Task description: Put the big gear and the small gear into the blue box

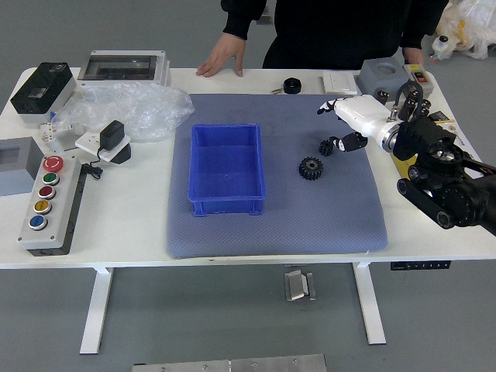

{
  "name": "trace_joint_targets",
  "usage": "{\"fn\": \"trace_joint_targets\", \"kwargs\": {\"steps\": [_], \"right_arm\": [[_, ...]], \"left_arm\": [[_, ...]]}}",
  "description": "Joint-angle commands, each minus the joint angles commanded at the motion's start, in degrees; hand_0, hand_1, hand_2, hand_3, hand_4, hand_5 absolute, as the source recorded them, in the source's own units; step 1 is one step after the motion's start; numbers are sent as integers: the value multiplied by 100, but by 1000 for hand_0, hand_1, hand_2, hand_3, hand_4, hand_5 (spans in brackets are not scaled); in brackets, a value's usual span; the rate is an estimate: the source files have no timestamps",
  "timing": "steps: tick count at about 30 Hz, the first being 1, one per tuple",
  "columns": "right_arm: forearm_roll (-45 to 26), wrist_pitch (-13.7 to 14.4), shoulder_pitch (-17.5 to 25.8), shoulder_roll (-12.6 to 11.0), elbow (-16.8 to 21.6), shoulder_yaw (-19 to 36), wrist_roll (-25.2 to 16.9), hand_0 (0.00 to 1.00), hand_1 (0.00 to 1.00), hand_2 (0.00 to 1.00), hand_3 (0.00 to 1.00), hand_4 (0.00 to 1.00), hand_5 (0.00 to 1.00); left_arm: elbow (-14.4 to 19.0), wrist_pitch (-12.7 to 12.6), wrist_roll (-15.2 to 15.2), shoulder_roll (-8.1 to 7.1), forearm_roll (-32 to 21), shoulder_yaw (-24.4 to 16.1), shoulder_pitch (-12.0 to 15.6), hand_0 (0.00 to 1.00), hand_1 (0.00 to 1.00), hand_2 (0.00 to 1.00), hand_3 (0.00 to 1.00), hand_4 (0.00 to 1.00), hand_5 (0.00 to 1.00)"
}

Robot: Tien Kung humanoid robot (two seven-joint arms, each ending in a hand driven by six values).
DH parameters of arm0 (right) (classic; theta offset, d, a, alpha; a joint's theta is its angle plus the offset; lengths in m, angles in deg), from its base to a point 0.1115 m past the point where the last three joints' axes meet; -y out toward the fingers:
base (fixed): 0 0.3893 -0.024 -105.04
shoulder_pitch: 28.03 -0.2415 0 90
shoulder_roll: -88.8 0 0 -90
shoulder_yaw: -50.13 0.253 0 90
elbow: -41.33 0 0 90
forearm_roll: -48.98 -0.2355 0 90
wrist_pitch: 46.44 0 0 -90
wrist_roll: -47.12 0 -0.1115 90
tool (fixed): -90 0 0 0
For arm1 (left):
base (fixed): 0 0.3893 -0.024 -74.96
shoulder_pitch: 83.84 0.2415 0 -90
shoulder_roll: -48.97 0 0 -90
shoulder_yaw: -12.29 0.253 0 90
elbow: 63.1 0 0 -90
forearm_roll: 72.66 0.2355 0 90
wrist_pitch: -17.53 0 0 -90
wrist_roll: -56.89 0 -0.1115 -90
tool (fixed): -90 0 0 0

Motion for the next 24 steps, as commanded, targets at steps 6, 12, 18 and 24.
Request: {"fn": "trace_joint_targets", "kwargs": {"steps": [6, 12, 18, 24], "right_arm": [[48, 85, -10, 242, -460, -17, -127, 677, 635, 799, 803, 678, 62], [210, 189, 9, 505, -958, 16, -237, 680, 637, 796, 802, 671, 53], [492, 272, 37, 771, -1416, 147, -314, 680, 636, 795, 799, 669, 49], [737, 309, 66, 966, -1712, 321, -348, 681, 634, 792, 798, 667, 44]], "left_arm": [[0, 4, 1, 7, 17, 19, -16, 910, 896, 882, 875, 797, 338], [0, 9, 8, 14, 36, 30, -26, 910, 896, 882, 875, 797, 338], [0, 12, 9, 22, 47, 34, -42, 910, 896, 882, 875, 797, 338], [0, 14, 10, 37, 44, 47, -49, 910, 896, 882, 875, 797, 338]]}}
